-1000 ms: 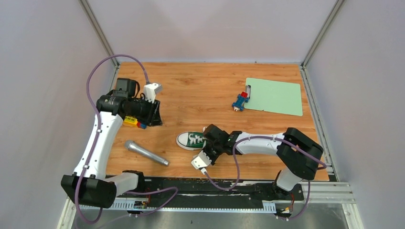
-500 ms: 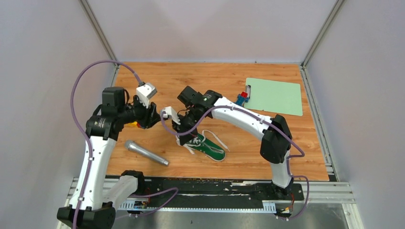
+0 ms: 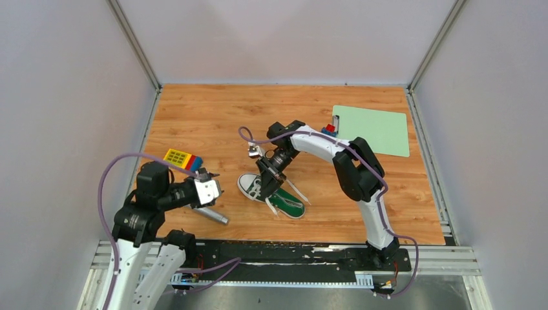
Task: Tie the shoes
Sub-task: Move the shoe to the center of the board.
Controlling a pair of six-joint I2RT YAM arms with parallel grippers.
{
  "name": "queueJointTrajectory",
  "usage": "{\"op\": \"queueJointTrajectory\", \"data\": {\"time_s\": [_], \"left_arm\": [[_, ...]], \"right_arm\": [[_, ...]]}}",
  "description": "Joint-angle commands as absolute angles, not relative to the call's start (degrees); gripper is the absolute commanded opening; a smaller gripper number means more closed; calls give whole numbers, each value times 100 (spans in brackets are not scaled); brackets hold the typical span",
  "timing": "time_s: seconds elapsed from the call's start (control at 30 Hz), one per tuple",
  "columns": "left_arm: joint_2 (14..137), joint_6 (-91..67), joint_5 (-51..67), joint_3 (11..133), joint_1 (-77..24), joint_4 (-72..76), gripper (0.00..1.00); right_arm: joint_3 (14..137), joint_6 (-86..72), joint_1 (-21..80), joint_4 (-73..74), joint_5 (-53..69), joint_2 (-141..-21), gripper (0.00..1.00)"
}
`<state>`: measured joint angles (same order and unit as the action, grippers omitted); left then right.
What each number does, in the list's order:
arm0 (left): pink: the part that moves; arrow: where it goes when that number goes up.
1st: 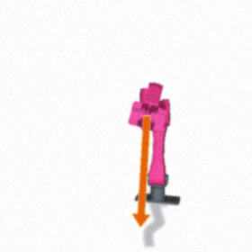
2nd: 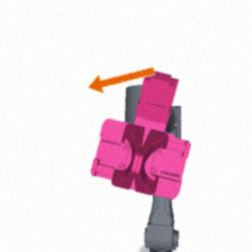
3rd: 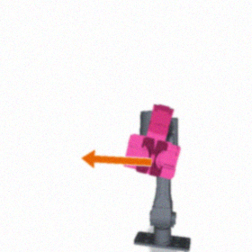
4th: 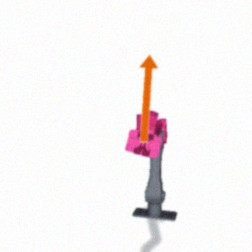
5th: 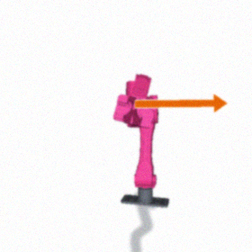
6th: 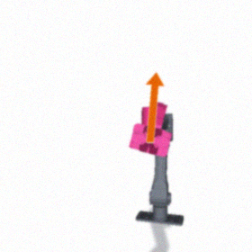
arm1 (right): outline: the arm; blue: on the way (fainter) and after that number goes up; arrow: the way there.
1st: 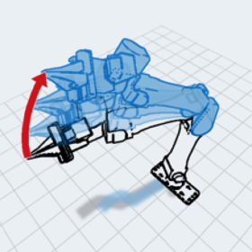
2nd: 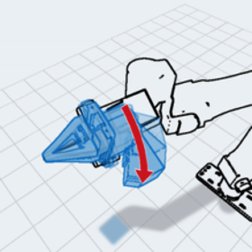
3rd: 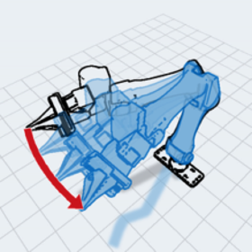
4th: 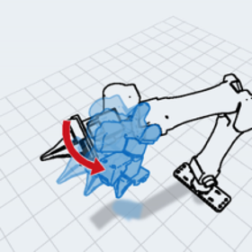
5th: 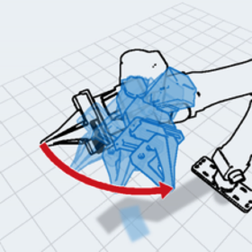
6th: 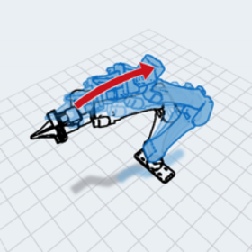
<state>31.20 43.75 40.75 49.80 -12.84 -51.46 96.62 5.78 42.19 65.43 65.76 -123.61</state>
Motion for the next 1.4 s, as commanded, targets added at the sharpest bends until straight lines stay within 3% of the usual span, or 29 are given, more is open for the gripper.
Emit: {"op": "queueJointTrajectory", "data": {"time_s": [0.0,0.17,0.37,0.63,1.0,1.27,1.37], "left_arm": [[2819,6443,4397,4901,-1434,-5102,59],[3998,8247,3833,5395,-2580,-5540,65],[5781,8210,2989,6636,-4370,-5705,59],[6689,8071,1536,6447,-6515,-5481,54],[7847,7676,68,6187,-7325,-4846,48],[8575,7517,-364,6419,-7330,-4798,34],[8634,7415,-459,6469,-7330,-4729,11]], "right_arm": [[9582,-354,3925,6452,7327,-12539,0],[9407,-623,3774,6395,7907,-12867,0],[9304,-830,3753,6281,8028,-12933,0],[9253,-983,3755,6187,8076,-12819,0],[9138,-1070,3759,6104,7979,-12683,0],[9059,-1099,3760,6069,8024,-12623,0],[9040,-1094,3762,6064,8009,-12597,0]]}}
